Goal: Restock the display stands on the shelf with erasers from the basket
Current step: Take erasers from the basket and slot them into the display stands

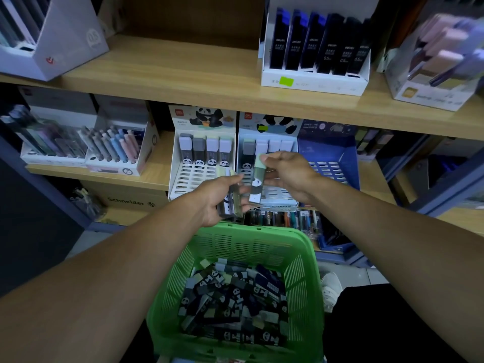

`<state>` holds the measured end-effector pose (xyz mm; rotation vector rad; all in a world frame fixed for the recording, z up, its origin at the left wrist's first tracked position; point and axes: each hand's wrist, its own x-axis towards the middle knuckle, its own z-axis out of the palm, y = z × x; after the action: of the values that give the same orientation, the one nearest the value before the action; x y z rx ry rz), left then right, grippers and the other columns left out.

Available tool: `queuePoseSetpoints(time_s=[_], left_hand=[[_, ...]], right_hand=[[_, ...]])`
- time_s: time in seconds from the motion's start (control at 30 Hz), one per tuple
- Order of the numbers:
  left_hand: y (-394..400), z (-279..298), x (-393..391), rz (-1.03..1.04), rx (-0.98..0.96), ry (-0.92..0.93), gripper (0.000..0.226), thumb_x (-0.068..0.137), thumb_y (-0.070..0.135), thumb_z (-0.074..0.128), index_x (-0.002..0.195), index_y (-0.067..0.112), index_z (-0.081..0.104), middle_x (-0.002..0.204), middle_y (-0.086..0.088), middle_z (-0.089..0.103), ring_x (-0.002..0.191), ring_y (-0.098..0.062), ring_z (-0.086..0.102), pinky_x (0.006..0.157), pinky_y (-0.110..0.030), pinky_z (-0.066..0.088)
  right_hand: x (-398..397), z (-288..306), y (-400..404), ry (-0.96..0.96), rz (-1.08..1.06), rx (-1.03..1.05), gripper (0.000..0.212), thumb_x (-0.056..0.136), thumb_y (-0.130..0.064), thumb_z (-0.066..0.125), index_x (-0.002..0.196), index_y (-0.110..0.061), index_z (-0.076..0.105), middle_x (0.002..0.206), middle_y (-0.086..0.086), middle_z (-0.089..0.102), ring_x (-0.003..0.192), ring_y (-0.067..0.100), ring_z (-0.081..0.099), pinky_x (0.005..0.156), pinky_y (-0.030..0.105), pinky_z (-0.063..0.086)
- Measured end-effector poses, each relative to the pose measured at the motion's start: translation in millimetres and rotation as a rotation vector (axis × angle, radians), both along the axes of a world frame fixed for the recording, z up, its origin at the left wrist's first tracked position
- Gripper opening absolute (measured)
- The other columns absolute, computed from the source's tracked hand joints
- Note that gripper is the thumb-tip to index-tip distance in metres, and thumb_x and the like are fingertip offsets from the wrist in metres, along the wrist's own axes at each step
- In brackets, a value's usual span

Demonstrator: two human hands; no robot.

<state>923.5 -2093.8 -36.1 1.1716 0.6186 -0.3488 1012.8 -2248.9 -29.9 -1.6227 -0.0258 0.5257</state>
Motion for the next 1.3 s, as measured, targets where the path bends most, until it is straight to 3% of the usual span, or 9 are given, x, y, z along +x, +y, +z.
queuePoseSetpoints(time_s=[0.1, 0.23, 0.4, 0.5, 0.63, 0.83, 1.07, 1.3], left_hand=[[2.8, -5.3, 0.8, -0.002, 0.01, 0.025, 0.018, 0.101, 0.025, 0.057, 0.115, 0.015, 0.063, 0.096, -0.009, 0.077, 0.079, -0.027, 0.075, 0.073, -0.039, 0.063], [1.7, -5.4, 1.7, -0.031, 0.03, 0.03, 0.024, 0.099, 0.024, 0.061, 0.119, 0.012, 0.063, 0.103, -0.009, 0.077, 0.086, -0.027, 0.076, 0.069, -0.039, 0.064], [-0.6, -5.4, 2.3, -0.056, 0.058, 0.022, 0.026, 0.097, 0.024, 0.064, 0.12, 0.012, 0.064, 0.103, -0.008, 0.077, 0.087, -0.026, 0.076, 0.063, -0.036, 0.062], [-1.7, -6.1, 2.7, -0.048, 0.087, 0.012, 0.027, 0.096, 0.024, 0.066, 0.119, 0.01, 0.065, 0.104, -0.008, 0.077, 0.087, -0.026, 0.076, 0.061, -0.035, 0.061], [-2.3, -6.0, 2.1, -0.035, 0.098, 0.003, 0.028, 0.096, 0.024, 0.066, 0.119, 0.009, 0.065, 0.105, -0.009, 0.076, 0.086, -0.027, 0.076, 0.064, -0.037, 0.063], [-4.2, -5.1, 0.7, -0.018, 0.105, 0.003, 0.024, 0.096, 0.023, 0.066, 0.115, 0.009, 0.067, 0.105, -0.01, 0.076, 0.088, -0.028, 0.076, 0.061, -0.036, 0.062], [-7.0, -4.2, 1.3, 0.027, 0.15, -0.014, 0.022, 0.097, 0.021, 0.065, 0.115, 0.008, 0.067, 0.104, -0.011, 0.075, 0.084, -0.028, 0.076, 0.059, -0.036, 0.062], [-5.8, -5.4, -1.2, -0.014, 0.155, -0.025, 0.028, 0.097, 0.022, 0.064, 0.122, 0.008, 0.063, 0.099, -0.008, 0.077, 0.087, -0.027, 0.076, 0.067, -0.038, 0.063]], right_hand=[[5.2, 0.0, -5.4, -0.22, -0.153, -0.054, 0.007, 0.098, -0.015, 0.062, 0.101, -0.009, 0.059, 0.105, 0.017, 0.069, 0.076, 0.022, 0.071, 0.07, 0.032, 0.061], [7.2, -0.1, -13.4, -0.556, -0.183, -0.237, 0.015, 0.096, -0.022, 0.066, 0.089, -0.028, 0.053, 0.087, 0.003, 0.071, 0.085, 0.026, 0.07, 0.08, 0.052, 0.058], [-0.1, -1.9, -15.7, -0.783, -0.094, -0.33, 0.009, 0.097, -0.018, 0.065, 0.098, -0.02, 0.056, 0.09, -0.004, 0.065, 0.09, 0.013, 0.063, 0.081, 0.036, 0.055], [-0.4, -4.9, -15.7, -0.815, -0.027, -0.36, 0.006, 0.099, -0.017, 0.062, 0.1, -0.015, 0.057, 0.092, 0.002, 0.066, 0.089, 0.017, 0.063, 0.079, 0.036, 0.053], [-2.1, -3.9, -16.3, -0.824, 0.028, -0.404, 0.004, 0.1, -0.013, 0.06, 0.1, -0.011, 0.057, 0.087, -0.005, 0.061, 0.085, 0.013, 0.06, 0.078, 0.039, 0.05], [0.4, -4.5, -20.7, -0.845, 0.038, -0.445, 0.005, 0.099, -0.015, 0.061, 0.098, -0.016, 0.056, 0.091, -0.005, 0.062, 0.084, 0.01, 0.06, 0.079, 0.039, 0.053], [4.4, -6.9, -24.2, -0.889, 0.097, -0.478, 0.005, 0.098, -0.015, 0.063, 0.097, -0.016, 0.059, 0.09, -0.002, 0.067, 0.087, 0.018, 0.067, 0.078, 0.042, 0.056], [13.0, -8.7, -28.0, -0.877, 0.008, -0.507, 0.012, 0.097, -0.013, 0.063, 0.106, -0.012, 0.071, 0.095, -0.007, 0.066, 0.088, 0.007, 0.062, 0.081, 0.025, 0.051]])
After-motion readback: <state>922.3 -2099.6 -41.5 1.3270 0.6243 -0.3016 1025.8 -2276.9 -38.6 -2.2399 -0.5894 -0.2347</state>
